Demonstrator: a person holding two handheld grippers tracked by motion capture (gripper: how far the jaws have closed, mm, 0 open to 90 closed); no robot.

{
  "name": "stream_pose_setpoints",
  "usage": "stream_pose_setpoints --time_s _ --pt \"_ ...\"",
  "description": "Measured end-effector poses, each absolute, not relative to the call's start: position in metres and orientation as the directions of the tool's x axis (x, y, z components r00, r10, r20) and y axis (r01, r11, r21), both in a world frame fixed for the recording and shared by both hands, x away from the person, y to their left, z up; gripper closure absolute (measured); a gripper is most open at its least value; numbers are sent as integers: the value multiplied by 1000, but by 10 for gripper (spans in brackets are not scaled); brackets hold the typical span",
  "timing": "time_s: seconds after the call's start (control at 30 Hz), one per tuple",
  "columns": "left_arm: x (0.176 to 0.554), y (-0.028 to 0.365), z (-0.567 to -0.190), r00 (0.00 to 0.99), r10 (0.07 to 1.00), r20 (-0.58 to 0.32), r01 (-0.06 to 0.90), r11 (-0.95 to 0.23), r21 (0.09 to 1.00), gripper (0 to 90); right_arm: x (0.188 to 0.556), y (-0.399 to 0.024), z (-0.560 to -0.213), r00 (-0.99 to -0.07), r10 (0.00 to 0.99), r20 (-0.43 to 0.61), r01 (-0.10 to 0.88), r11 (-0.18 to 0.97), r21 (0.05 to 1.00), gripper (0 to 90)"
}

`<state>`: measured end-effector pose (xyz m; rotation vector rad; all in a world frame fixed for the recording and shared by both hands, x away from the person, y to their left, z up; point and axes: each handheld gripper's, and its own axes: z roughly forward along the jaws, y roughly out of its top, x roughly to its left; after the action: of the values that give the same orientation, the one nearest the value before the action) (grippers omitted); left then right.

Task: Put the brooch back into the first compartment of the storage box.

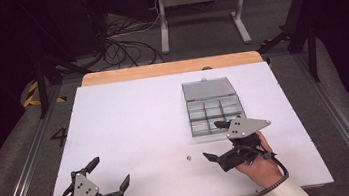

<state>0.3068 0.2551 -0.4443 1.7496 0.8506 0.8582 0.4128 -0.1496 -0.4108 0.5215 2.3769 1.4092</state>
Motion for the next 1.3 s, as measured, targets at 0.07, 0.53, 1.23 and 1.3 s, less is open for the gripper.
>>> stream_pose_setpoints --time_s 0.07,0.53,1.23,1.3 --pt "307 255 -444 507 846 166 159 -281 946 23 414 -147 -411 -882 462 -93 141 447 883 34" --pt "306 256 -444 507 846 167 157 -281 947 24 419 -135 -410 -895 442 -62 162 451 878 34" --pt "307 256 -444 506 846 170 155 -283 946 24 427 -107 -421 -911 411 -13 246 571 783 268" --pt "307 256 -444 506 846 170 155 -283 946 24 430 -103 -424 -913 407 -13 253 591 766 282"
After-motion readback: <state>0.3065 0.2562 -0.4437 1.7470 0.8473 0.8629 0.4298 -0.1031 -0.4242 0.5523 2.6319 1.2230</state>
